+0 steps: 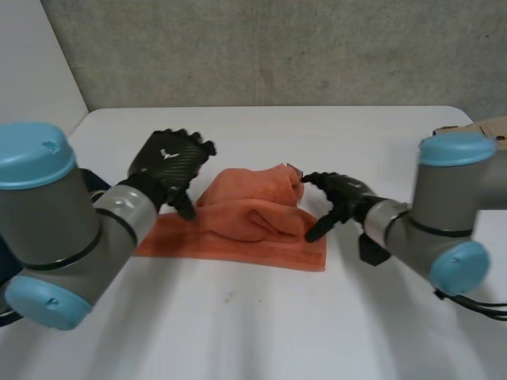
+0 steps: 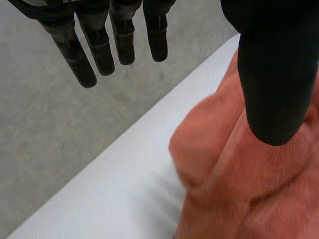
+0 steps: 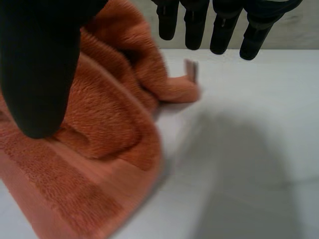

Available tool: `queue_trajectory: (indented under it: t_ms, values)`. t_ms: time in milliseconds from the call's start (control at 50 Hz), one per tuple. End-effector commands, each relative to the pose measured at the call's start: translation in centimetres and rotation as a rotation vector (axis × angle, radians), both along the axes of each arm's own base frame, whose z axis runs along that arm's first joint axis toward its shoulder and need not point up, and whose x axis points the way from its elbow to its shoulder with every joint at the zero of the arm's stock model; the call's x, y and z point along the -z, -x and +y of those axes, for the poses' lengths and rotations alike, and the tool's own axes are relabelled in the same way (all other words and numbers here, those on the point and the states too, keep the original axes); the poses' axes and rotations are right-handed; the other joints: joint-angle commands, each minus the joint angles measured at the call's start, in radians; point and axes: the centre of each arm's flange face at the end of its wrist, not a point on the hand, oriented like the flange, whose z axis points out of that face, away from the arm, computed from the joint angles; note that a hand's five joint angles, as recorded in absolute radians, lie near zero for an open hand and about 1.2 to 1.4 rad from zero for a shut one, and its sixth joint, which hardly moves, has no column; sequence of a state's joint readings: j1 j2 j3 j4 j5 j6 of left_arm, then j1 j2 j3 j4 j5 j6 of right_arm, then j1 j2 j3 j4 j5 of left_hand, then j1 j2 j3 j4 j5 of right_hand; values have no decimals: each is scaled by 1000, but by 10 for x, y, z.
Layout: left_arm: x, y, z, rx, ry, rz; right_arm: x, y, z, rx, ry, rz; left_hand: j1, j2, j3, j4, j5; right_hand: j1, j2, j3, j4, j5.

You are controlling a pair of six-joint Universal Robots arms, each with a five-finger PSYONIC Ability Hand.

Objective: Fold the laundry.

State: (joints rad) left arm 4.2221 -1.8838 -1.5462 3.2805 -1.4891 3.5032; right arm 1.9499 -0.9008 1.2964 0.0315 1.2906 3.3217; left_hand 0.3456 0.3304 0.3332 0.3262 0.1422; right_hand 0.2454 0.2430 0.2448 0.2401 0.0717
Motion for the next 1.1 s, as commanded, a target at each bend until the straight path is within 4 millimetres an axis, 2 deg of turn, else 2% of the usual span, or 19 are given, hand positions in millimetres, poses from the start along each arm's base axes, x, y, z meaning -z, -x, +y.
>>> queue_trajectory:
  t_ms: [20, 60, 80, 140, 220, 300, 380, 480, 580, 720, 760, 800, 840, 860, 900, 980, 1000, 1060, 1100]
  values:
    - [8, -30, -13, -86, -36, -7, 25, -32, -6, -49, 13, 2, -94, -78, -81, -74, -65, 440, 443, 441, 446, 440]
    - [9, -32, -16, -89, -38, -6, 27, -34, -7, -45, 21, 7, -112, -96, -99, -92, -83, 725, 727, 725, 730, 724]
    - [9, -33, -17, -87, -38, -5, 23, -34, -9, -34, 35, 10, -120, -105, -108, -101, -91, 1147, 1149, 1147, 1152, 1146]
    - [10, -36, -24, -60, -44, 2, 14, -33, -10, -8, 69, 23, -153, -137, -140, -133, -124, 1151, 1153, 1151, 1156, 1150]
    - [16, -43, -41, -19, -51, 20, -43, -28, -10, -2, 239, 19, -153, -137, -140, -133, -124, 1151, 1153, 1151, 1156, 1150]
    - [34, -35, -55, 58, -60, 33, -77, -25, 3, -46, 372, 84, -153, -137, -140, -133, -124, 1151, 1153, 1151, 1156, 1150]
    - [44, -25, -71, 85, -56, 49, -98, -22, 13, -76, 467, 142, -150, -134, -137, -130, -121, 1151, 1153, 1151, 1156, 1150]
    - [70, 5, -77, 151, -101, 78, -107, -26, 23, -101, 487, 150, -156, -140, -143, -136, -127, 1151, 1153, 1151, 1156, 1150]
    - [83, 23, -79, 183, -141, 126, -114, -28, 31, -114, 487, 142, -159, -143, -146, -139, -130, 1151, 1153, 1151, 1156, 1150]
    - [96, 60, -67, 255, -191, 243, -126, -32, 49, -147, 484, 136, -135, -120, -123, -116, -106, 1151, 1153, 1151, 1156, 1150]
    - [95, 64, -67, 261, -199, 279, -130, -32, 53, -152, 484, 137, -112, -96, -99, -92, -83, 1151, 1153, 1151, 1156, 1150]
    - [89, 68, -68, 263, -217, 346, -136, -32, 57, -158, 499, 137, 75, 91, 88, 95, 104, 1151, 1153, 1151, 1156, 1150]
    - [87, 71, -68, 263, -229, 383, -146, -30, 59, -149, 524, 131, 421, 436, 433, 440, 450, 1151, 1153, 1151, 1156, 1150]
    - [81, 72, -71, 257, -226, 414, -149, -29, 60, -147, 531, 130, 792, 807, 804, 811, 821, 1151, 1153, 1151, 1156, 1150]
    - [75, 69, -76, 240, -212, 442, -159, -25, 61, -140, 549, 128, 1050, 1065, 1062, 1069, 1079, 1151, 1153, 1151, 1156, 1150]
    - [46, 59, -84, 175, -127, 466, -171, -5, 50, -103, 595, 229, 1051, 1066, 1063, 1070, 1080, 1151, 1153, 1151, 1156, 1150]
    - [27, 49, -88, 146, -85, 473, -170, -1, 46, -99, 607, 271, 1051, 1066, 1063, 1070, 1080, 1151, 1153, 1151, 1156, 1150]
    - [2, 28, -93, 104, -37, 473, -166, 15, 32, -84, 668, 454, 1051, 1066, 1063, 1070, 1080, 1151, 1153, 1151, 1156, 1150]
    - [-24, 15, -84, 105, -6, 463, -167, 19, 28, -71, 699, 531, 1051, 1066, 1063, 1070, 1080, 1151, 1153, 1151, 1156, 1150]
